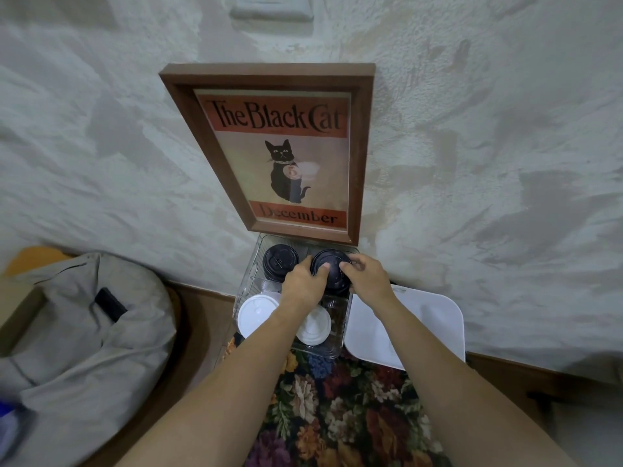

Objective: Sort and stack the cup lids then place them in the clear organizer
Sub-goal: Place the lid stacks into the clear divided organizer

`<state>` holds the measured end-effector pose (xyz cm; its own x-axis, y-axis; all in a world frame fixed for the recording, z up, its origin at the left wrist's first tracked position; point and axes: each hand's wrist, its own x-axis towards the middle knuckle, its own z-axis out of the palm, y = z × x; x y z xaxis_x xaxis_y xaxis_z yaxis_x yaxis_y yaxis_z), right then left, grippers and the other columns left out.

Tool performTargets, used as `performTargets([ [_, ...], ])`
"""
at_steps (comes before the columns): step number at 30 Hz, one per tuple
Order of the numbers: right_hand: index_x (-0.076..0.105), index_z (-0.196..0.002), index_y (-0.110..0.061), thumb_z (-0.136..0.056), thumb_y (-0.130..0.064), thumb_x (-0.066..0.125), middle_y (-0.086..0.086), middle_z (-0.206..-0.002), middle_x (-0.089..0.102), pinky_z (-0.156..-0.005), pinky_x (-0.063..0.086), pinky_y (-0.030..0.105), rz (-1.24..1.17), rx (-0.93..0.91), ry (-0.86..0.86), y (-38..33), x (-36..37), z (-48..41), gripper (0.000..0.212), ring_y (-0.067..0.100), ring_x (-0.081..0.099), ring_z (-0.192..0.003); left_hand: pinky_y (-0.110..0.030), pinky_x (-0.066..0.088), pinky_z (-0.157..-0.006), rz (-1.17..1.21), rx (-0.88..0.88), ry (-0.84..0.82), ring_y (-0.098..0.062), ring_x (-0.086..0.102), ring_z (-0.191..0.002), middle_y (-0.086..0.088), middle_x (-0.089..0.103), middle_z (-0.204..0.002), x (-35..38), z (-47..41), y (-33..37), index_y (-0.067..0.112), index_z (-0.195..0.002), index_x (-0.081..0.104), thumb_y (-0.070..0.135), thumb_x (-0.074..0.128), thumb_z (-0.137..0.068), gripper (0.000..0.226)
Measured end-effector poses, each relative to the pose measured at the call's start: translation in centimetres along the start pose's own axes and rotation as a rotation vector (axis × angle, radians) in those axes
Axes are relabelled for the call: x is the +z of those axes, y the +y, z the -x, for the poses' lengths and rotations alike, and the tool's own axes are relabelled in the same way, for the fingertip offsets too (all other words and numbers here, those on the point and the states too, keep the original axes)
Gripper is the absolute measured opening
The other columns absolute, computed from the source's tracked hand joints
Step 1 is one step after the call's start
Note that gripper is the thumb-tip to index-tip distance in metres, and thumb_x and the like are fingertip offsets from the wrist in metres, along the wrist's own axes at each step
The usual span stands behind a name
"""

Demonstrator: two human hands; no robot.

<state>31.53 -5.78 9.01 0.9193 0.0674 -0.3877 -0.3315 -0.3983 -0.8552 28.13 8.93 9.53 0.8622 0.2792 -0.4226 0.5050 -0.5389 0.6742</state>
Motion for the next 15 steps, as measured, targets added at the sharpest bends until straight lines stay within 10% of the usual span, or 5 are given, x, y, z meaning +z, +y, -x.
performTargets([
  [15,0.072,-0.119,-0.022,-0.098,-0.027,0.067,-0.008,-0.072,0.06,-0.072,0.052,0.034,0.206,-0.132,0.056,0.5,-0.2,0.3,0.023,0.019,0.063,-0.077,-0.043,0.05,-0.103,0.019,-0.003,0.121,-0.033,0.063,-0.122,-0.011,0.069,-0.132,1.6,0.2,-0.2,0.02,-0.15,0.051,0.039,0.053,-0.107,0.047],
])
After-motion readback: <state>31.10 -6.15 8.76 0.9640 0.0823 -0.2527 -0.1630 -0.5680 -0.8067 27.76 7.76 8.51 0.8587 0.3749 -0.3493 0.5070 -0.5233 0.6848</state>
